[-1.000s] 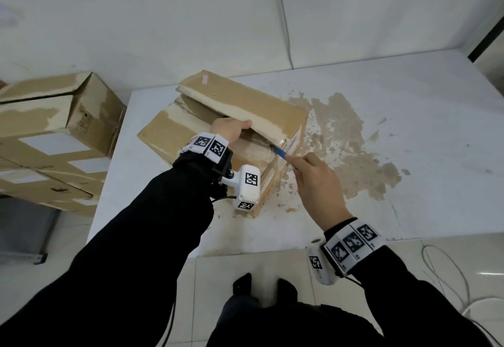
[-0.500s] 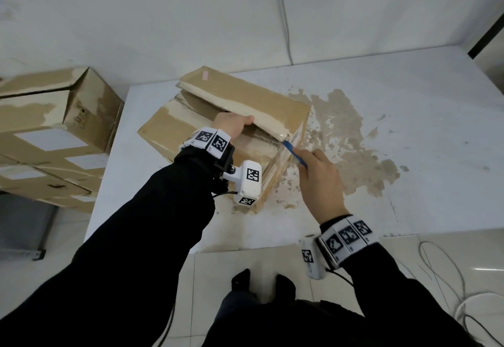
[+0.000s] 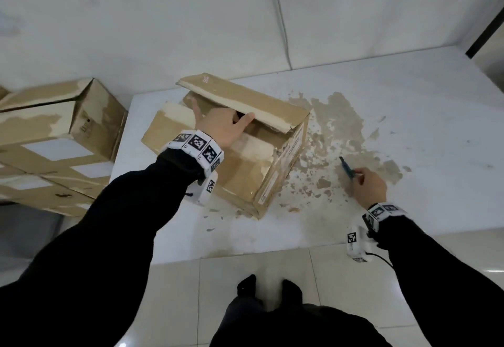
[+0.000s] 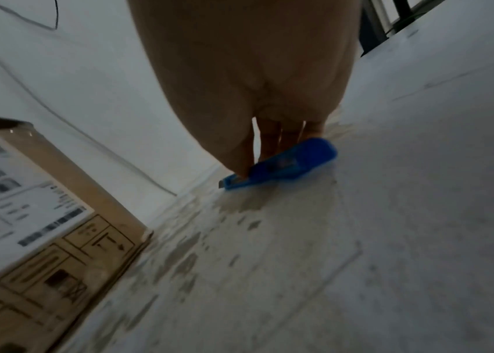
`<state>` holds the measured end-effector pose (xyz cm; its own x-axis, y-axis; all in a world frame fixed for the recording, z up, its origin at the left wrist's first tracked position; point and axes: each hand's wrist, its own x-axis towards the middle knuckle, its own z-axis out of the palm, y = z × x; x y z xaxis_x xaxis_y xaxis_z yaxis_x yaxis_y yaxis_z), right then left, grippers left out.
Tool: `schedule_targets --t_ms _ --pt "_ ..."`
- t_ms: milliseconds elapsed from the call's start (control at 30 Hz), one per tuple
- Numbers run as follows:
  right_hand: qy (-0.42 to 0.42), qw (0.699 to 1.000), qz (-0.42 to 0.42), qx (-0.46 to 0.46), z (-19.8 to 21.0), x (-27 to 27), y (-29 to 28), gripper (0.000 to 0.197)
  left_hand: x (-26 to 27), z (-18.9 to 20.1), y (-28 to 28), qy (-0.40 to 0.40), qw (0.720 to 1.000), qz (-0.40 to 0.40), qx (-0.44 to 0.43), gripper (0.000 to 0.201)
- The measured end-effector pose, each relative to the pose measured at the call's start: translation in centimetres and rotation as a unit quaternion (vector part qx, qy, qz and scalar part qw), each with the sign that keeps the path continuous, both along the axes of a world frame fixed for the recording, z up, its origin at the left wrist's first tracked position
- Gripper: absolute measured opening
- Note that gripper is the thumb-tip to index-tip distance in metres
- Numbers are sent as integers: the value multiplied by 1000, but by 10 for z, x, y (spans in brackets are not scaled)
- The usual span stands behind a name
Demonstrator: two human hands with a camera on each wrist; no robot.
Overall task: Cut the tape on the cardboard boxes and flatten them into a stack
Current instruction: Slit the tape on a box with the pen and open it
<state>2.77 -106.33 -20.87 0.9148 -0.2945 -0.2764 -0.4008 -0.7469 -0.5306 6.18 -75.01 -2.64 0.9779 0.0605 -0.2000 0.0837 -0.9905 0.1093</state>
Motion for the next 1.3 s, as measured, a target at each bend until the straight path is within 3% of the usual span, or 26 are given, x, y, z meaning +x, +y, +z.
schedule_targets --t_ms 100,167,233,300,367,467,633,733,800,867,933,1033,1067,1200,1300 --pt "-104 994 26 -23 19 -4 18 28 -19 39 10 -50 993 -94 50 40" --pt "-243 961 117 59 47 -11 53 23 -41 62 29 -29 992 -109 55 28" --pt "-299 907 272 116 79 -21 100 25 -65 68 51 72 989 -116 57 16" --pt "-307 872 377 62 87 -23 132 38 -82 49 69 189 970 -126 91 31" --pt "-283 869 403 -48 89 -17 142 50 -89 17 81 212 962 -130 113 55" --pt "-264 876 376 -146 100 -8 143 56 -85 -18 81 129 971 -158 120 75" --pt "-178 939 290 -47 160 83 125 59 -65 -42 73 78 962 -223 140 63" --pt "38 960 276 -29 169 139 114 63 -52 -45 75 85 953 -252 144 58" --pt "143 940 304 -66 164 147 117 59 -47 -47 76 83 944 -277 159 56" --pt "67 927 350 -119 162 141 136 46 -44 -49 78 82 936 -294 176 56" --pt "12 912 397 -107 165 123 175 45 -44 -50 79 74 930 -307 189 57" --pt "144 813 541 -160 161 96 227 64 -44 -49 80 66 920 -324 212 61" --pt "151 798 548 -200 167 90 231 66 -44 -48 82 63 916 -329 220 64" --pt "-34 858 480 -182 241 62 198 47 -53 -26 96 36 899 -343 268 88" --pt "-13 902 357 -241 278 19 146 66 -53 15 125 -45 922 -297 246 103"
